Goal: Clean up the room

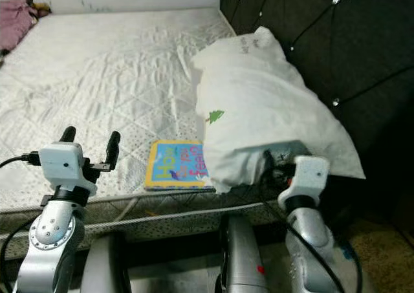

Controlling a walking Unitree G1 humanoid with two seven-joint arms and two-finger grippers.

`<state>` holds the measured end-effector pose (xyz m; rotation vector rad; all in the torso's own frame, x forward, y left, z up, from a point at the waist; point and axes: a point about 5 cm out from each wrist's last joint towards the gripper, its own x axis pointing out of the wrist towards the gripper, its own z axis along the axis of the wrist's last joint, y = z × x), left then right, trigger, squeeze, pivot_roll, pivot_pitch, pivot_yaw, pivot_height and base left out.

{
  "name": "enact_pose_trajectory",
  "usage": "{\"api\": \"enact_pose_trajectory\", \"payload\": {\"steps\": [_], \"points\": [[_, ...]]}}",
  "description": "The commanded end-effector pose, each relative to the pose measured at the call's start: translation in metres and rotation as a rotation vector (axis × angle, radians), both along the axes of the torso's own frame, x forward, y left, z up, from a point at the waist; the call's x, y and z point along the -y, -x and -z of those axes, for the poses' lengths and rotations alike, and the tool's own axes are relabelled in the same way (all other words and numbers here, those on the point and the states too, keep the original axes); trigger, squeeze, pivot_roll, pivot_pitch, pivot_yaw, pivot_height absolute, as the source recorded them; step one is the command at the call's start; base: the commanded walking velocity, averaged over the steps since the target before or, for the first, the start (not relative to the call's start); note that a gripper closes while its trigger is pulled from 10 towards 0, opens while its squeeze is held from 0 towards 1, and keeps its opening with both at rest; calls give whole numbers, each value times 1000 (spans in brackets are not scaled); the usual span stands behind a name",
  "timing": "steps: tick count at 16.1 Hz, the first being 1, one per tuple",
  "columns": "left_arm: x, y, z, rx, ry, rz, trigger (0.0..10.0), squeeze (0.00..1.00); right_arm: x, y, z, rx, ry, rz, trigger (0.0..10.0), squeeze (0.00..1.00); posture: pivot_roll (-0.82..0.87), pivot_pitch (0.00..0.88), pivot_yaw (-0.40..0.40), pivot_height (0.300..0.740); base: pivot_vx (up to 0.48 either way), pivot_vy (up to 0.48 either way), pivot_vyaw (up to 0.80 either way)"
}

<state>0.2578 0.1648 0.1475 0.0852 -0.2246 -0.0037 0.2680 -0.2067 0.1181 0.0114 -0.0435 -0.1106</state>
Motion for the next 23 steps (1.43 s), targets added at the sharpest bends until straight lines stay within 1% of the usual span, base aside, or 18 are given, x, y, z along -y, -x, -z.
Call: {"api": "enact_pose_trajectory", "payload": {"steps": [1, 4, 6, 8, 9, 10, 12, 14, 18, 20, 23], "points": [[-2, -1, 0, 7, -2, -12, 10000, 0, 2, -4, -12, 39, 3, 15, 10000, 0, -71, 0, 4, 551, 0, 0, 0], [-4, -9, -5, 30, -5, -18, 10000, 0, -3, -21, -25, 87, -4, 7, 10000, 0, -64, 0, 5, 579, 0, 0, 0], [-6, -12, -6, 38, 2, -32, 10000, 0, -6, -27, -32, 114, -15, 8, 10000, 0, -66, 0, 7, 599, 0, 0, 0], [-5, -18, -6, 43, 3, -31, 10000, 0, -9, -31, -33, 120, -19, 0, 10000, 0, -71, 0, 10, 622, 0, 0, 0], [-2, -18, -6, 43, 8, -21, 10000, 0, -10, -33, -33, 122, -21, -4, 10000, 0, -69, 0, 9, 632, 0, 0, 0], [5, -19, -5, 42, 9, 9, 10000, 0, -15, -36, -33, 126, -31, -16, 10000, 0, -67, 0, 7, 651, 0, 0, 0], [5, -24, -1, 28, 9, 6, 10000, 0, -22, -42, -35, 133, -39, -32, 10000, 0, -62, 0, 4, 675, 0, 0, 0], [5, -25, 0, 25, 7, -7, 10000, 0, -23, -43, -34, 135, -43, -32, 10000, 0, -59, 0, 5, 694, 0, 0, 0], [5, -23, 1, 32, 7, 8, 10000, 0, -26, -44, -31, 138, -64, -25, 10000, 0, -46, 0, 20, 737, 0, 0, 0], [4, -20, 0, 27, 2, 16, 10000, 0, -29, -42, -27, 132, -74, -20, 10000, 0, -40, 0, 32, 740, 0, 0, 0], [3, -18, 10, -12, 17, -7, 10000, 0, -28, -38, -21, 123, -74, -6, 10000, 0, -53, 0, 49, 740, 0, 0, 0]]}}
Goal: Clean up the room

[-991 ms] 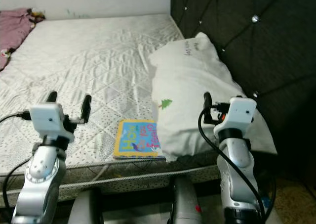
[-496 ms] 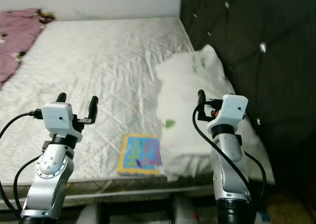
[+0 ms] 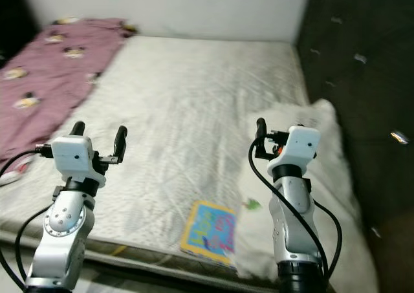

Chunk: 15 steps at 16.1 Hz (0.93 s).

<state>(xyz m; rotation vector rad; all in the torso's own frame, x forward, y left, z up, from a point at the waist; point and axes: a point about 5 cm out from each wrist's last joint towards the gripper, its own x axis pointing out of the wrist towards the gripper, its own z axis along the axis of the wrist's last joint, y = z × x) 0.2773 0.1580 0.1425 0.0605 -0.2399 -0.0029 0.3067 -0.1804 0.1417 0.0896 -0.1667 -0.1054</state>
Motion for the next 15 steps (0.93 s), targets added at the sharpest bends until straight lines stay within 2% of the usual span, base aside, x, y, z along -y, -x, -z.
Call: {"api": "enact_pose_trajectory", "payload": {"steps": [1, 4, 6, 8, 11, 12, 15], "points": [[-2, 0, 6, -36, 0, -32, 10000, 0, 2, 2, 3, -4, 1, 8, 10000, 0, -61, 0, 54, 740, 0, 0, 0], [0, 3, 12, -65, 0, -23, 10000, 0, 7, 2, 4, -11, 7, 23, 10000, 0, -63, 0, 45, 740, 0, 0, 0], [2, 4, 16, -80, 43, 8, 10000, 0, 3, -1, 5, -17, 24, 4, 10000, 0, -60, 0, 31, 740, 0, 0, 0], [5, 4, 18, -91, 33, 20, 10000, 0, -4, -5, 1, -12, 26, -14, 10000, 0, -49, 0, 14, 740, 0, 0, 0], [-1, 5, 17, -85, 50, -4, 10000, 0, -7, -8, 6, -29, 15, -20, 10000, 0, -42, 0, 15, 740, 0, 0, 0], [0, 7, 17, -97, 75, 41, 10000, 0, -7, -6, 6, -31, 7, -11, 10000, 0, -50, 0, 18, 740, 0, 0, 0], [5, 10, 13, -85, 62, 60, 10000, 0, -4, 3, 12, -56, 13, 0, 10000, 0, -52, 0, 10, 740, 0, 0, -800]]}}
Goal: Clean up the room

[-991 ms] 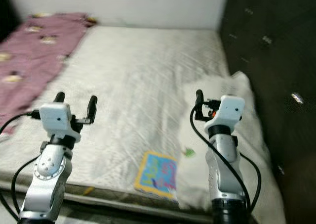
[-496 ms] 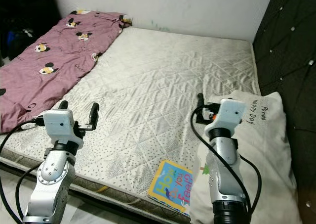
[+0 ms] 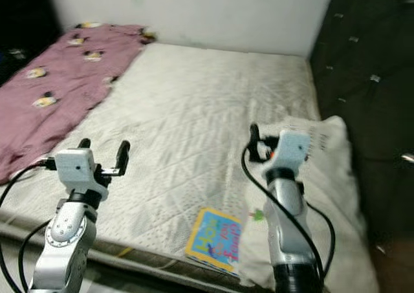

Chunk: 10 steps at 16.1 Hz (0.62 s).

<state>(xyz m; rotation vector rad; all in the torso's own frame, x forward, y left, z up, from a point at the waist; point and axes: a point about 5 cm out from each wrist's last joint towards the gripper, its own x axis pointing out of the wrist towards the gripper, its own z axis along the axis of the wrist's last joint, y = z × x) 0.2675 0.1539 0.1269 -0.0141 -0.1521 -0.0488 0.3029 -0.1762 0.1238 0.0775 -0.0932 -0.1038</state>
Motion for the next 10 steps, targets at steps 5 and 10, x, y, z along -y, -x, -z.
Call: {"api": "enact_pose_trajectory", "payload": {"steps": [5, 10], "points": [[-6, 7, 0, -20, -11, 18, 10000, 0, -8, 9, 3, -15, -12, -4, 10000, 0, -47, 10, 13, 740, 0, 122, -622], [16, 2, -5, -13, 21, 95, 10000, 0, -15, 0, -2, -5, -18, -28, 10000, 0, -37, 32, 7, 740, 0, 329, 0]]}}
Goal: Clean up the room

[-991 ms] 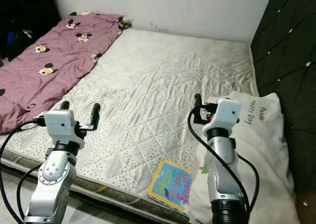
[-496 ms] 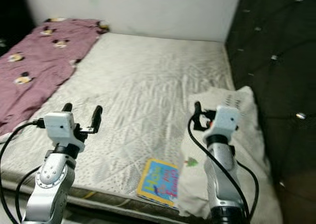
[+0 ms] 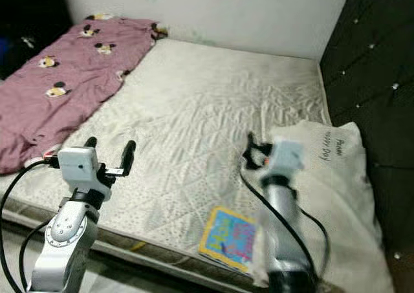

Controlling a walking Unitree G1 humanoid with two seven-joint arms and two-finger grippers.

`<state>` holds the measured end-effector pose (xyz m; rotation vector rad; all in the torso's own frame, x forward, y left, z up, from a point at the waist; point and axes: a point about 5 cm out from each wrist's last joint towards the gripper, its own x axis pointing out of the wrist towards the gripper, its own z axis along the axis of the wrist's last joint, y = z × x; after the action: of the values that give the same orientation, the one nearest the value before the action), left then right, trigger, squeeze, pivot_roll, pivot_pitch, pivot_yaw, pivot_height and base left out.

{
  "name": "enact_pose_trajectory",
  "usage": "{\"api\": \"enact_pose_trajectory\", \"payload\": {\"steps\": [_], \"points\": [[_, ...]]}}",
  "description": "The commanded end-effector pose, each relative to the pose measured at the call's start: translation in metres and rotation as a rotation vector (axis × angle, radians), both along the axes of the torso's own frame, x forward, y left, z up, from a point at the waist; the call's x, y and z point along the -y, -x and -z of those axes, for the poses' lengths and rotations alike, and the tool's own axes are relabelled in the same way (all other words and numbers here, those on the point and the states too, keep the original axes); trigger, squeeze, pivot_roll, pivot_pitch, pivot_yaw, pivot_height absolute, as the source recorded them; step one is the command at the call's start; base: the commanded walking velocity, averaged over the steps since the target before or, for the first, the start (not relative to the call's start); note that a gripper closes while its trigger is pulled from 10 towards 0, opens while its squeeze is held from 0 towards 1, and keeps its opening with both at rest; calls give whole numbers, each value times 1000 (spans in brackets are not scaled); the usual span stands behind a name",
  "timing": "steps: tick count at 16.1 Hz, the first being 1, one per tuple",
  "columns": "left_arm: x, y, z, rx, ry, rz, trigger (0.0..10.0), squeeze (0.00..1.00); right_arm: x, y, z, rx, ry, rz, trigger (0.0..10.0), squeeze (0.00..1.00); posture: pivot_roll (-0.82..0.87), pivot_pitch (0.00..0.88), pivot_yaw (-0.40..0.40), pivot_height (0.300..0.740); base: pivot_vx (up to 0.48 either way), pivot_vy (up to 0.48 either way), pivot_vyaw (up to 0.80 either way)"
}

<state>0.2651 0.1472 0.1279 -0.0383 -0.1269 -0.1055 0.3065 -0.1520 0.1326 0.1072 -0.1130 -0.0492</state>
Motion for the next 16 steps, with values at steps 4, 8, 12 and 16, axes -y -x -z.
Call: {"api": "enact_pose_trajectory", "payload": {"steps": [4, 8, 12, 16], "points": [[11, -2, -5, 8, 25, 24, 10000, 0, 10, 1, 4, -29, 14, 24, 10000, 0, -54, 42, -2, 740, 0, 364, -372], [16, -3, -5, 5, 40, 30, 10000, 0, 17, 4, 5, -38, 32, 28, 10000, 0, -67, 53, -15, 740, 0, 423, -486], [17, -2, -4, 2, 54, 20, 10000, 0, 18, 5, 6, -50, 44, 12, 10000, 0, -70, 56, -31, 740, 0, 432, 0], [16, -1, -3, 0, 58, 10, 10000, 0, 18, 4, 6, -56, 47, -2, 10000, 0, -65, 59, -40, 740, 0, 444, 0]]}}
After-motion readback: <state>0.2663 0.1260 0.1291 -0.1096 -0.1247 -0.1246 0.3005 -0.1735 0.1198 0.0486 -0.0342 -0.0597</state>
